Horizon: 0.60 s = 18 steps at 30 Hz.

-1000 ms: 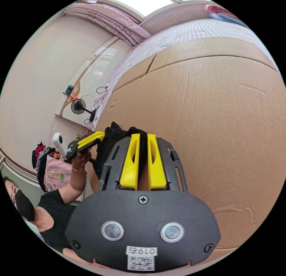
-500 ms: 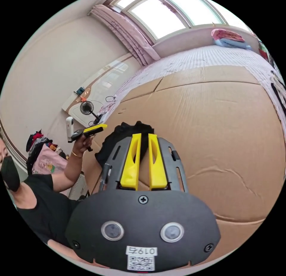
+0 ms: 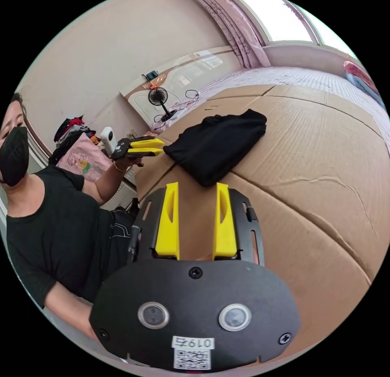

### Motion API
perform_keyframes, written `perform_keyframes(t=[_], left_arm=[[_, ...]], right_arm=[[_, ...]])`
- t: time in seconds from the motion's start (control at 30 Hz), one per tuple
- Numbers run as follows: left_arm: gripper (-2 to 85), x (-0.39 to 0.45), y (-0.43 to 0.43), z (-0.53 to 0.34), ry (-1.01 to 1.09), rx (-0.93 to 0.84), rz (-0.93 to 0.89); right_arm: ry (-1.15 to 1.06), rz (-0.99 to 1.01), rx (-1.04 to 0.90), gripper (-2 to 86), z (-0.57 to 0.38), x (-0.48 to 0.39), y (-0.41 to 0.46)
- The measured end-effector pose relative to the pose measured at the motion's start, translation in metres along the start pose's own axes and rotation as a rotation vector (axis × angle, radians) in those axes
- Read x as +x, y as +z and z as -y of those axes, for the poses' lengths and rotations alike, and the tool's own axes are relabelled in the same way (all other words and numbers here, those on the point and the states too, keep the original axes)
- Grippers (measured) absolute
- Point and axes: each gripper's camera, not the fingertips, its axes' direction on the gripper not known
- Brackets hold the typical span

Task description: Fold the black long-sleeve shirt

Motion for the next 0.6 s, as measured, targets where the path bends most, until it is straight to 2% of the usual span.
perform_keyframes(t=[0.17, 0.37, 0.6], left_arm=[[5.5, 0.013, 0.001, 0.003, 0.087, -0.006, 0.017], [5.6, 0.007, 0.020, 0.005, 0.075, -0.081, -0.056], [6.0, 0.005, 0.029, 0.001, 0.063, -0.110, -0.049]], right_arm=[[-0.024, 0.045, -0.076, 11.1, 0.027, 0.008, 0.015], [-0.039, 0.048, -0.137, 8.6, 0.050, 0.015, 0.018], [-0.096, 0.028, -0.090, 8.7, 0.056, 0.001, -0.011]])
